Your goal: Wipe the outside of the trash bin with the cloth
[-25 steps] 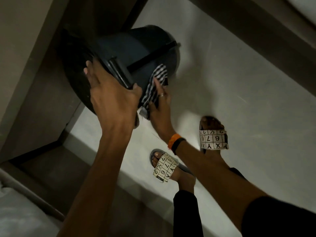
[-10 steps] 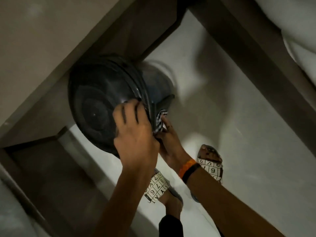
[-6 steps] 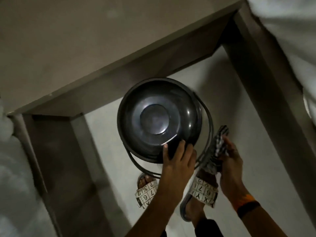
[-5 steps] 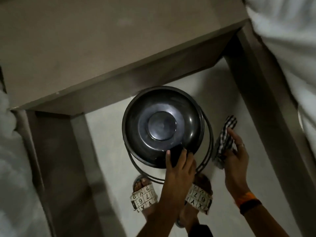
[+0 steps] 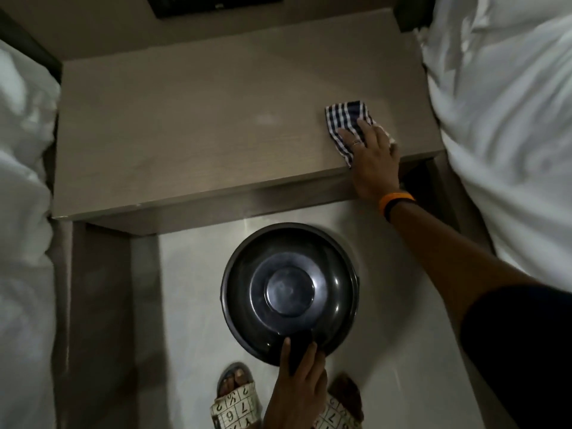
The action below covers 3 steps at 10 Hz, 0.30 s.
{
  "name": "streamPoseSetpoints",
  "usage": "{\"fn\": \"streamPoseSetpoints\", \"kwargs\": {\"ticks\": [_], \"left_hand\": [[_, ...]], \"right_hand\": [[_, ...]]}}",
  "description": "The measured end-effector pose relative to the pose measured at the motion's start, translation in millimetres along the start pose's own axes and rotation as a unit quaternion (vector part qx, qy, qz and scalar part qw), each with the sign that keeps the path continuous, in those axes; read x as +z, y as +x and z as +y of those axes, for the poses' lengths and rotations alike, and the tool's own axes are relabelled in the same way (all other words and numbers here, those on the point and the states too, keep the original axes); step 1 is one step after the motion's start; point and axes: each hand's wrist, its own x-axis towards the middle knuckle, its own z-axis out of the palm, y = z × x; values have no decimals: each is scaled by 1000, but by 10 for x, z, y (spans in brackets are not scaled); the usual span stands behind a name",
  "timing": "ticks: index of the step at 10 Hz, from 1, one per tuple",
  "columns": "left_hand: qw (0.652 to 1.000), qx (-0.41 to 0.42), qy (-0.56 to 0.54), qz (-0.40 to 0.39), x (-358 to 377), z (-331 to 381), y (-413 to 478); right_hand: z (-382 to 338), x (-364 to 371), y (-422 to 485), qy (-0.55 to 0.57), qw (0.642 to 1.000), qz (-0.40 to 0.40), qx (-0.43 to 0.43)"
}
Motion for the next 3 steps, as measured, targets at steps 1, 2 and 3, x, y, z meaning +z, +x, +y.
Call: {"fn": "streamPoseSetpoints", "kwargs": {"ticks": [1,2,3], "left_hand": [[998,4,-66,-21,-140,-89,6],[981,-50,-188,11,-688,-376,262],[953,-138,-259,70,-1261,-765,491]], "right_hand": [[12,-70,126,0,999,-39,6],[-199,-368,-128,26,1000,-2,-8],[-457,-714,-355,50,995,69,-60]]}}
